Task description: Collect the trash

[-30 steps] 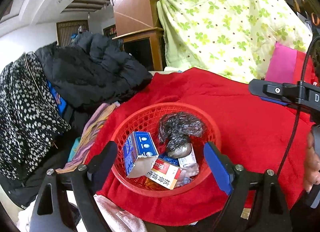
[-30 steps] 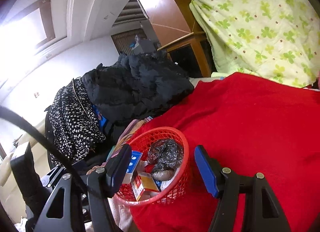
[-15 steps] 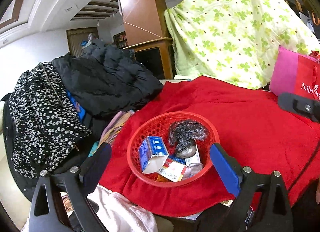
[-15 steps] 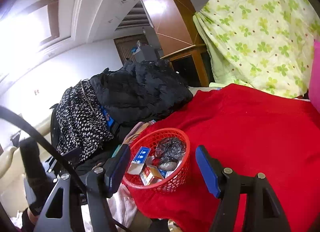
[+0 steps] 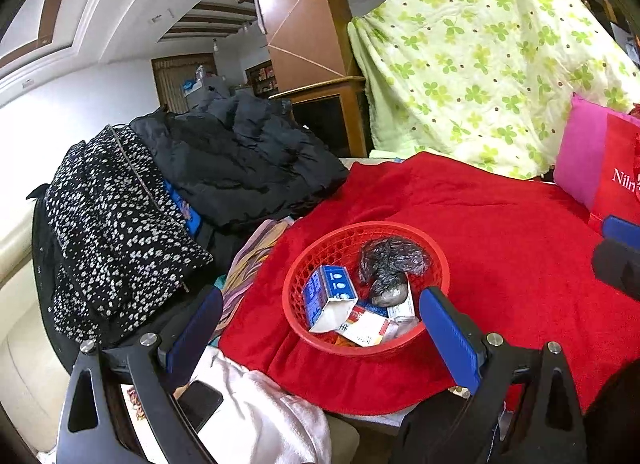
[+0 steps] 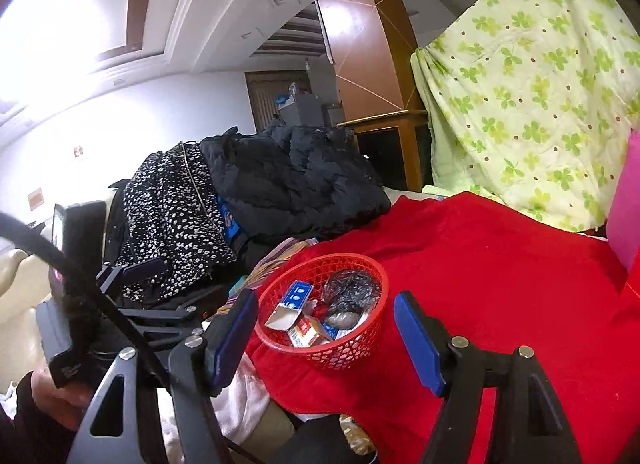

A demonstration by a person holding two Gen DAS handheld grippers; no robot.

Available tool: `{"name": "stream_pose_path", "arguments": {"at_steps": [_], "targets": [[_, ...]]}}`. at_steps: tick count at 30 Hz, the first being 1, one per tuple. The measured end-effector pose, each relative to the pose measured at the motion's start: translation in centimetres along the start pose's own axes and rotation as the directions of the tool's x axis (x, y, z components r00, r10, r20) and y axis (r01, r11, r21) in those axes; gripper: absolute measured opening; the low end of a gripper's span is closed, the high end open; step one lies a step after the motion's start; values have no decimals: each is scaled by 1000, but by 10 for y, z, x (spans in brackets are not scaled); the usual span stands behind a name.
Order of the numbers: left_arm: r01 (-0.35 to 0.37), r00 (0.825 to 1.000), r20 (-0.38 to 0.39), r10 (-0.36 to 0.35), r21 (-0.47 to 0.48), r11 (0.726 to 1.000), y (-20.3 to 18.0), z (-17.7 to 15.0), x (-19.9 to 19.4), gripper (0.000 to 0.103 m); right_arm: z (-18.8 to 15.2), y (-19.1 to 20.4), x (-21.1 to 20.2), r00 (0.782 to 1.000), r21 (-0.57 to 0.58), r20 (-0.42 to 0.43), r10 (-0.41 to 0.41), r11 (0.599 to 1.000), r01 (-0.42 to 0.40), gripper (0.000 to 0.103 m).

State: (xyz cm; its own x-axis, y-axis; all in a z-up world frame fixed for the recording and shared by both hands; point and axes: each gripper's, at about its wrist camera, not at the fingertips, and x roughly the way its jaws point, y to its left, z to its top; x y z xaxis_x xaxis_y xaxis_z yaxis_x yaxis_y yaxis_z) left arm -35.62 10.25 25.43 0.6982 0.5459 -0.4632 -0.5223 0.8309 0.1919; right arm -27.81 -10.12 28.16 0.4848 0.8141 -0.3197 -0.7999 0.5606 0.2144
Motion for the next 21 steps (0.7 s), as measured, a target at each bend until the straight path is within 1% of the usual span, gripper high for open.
{"name": "stream_pose_path", "arguments": {"at_steps": [6, 9, 16, 21], "targets": [[-75, 997, -13, 75, 6, 997, -2, -2, -7, 99, -3, 5, -8, 1000, -6, 8, -8, 1000, 8, 74], [-65, 998, -20, 65, 6, 998, -1, -2, -10, 99, -3, 3, -10, 1000, 11, 11, -6, 1000, 6, 74], [-65, 997, -29, 65, 3, 998, -1, -1, -16, 99, -5, 5, -13, 1000, 14, 7, -16, 1000, 16, 74], [-59, 996, -62, 61, 26, 998, -1, 0, -16, 99, -6, 5, -16, 1000, 14, 10, -19, 1000, 19, 74]]}}
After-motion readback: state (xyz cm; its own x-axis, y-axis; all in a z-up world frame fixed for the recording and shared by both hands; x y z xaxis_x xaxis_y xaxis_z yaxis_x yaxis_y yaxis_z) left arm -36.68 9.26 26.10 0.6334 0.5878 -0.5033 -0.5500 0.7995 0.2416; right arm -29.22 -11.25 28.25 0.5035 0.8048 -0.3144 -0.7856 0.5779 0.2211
